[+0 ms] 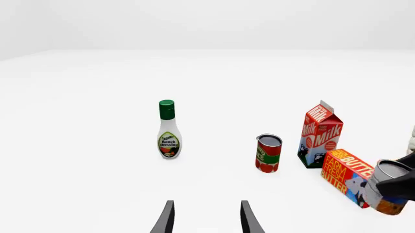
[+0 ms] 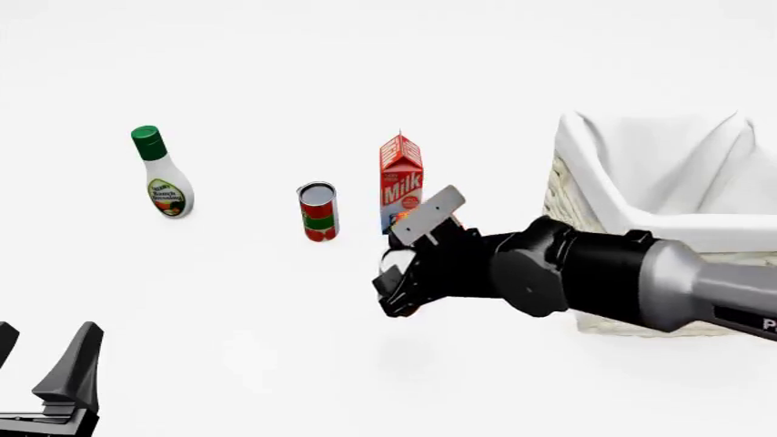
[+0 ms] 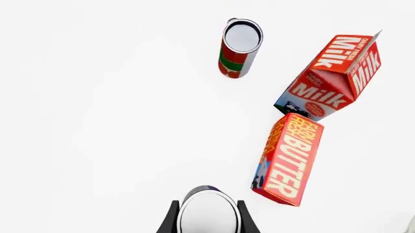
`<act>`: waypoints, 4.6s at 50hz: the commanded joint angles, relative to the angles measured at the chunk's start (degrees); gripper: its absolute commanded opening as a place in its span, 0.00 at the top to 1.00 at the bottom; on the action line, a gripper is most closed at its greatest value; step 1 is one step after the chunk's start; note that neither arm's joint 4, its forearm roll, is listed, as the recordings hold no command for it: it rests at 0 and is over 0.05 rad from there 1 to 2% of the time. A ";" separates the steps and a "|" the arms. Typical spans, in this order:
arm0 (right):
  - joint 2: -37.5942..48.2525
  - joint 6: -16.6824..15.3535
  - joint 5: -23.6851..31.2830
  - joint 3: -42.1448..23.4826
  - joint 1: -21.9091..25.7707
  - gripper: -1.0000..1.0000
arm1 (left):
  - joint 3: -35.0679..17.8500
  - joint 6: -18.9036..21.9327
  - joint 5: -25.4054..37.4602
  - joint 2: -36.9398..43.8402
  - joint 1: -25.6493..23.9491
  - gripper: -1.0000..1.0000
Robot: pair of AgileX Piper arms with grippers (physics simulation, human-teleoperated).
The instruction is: Pick the alphabet soup and place it in the basket.
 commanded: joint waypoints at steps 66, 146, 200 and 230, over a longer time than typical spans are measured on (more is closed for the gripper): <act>-23.55 -8.50 19.29 -17.78 -30.13 1.00 | 0.00 0.00 0.00 0.00 0.00 0.00; -16.58 -9.04 7.37 -11.05 -49.10 1.00 | 0.00 0.00 0.00 0.00 0.00 0.00; -5.76 -10.49 0.67 -10.50 -51.82 1.00 | 0.00 0.00 0.00 0.00 0.00 0.00; -1.74 -10.58 -2.06 -10.08 -53.11 1.00 | 0.00 0.00 0.00 0.00 0.00 0.00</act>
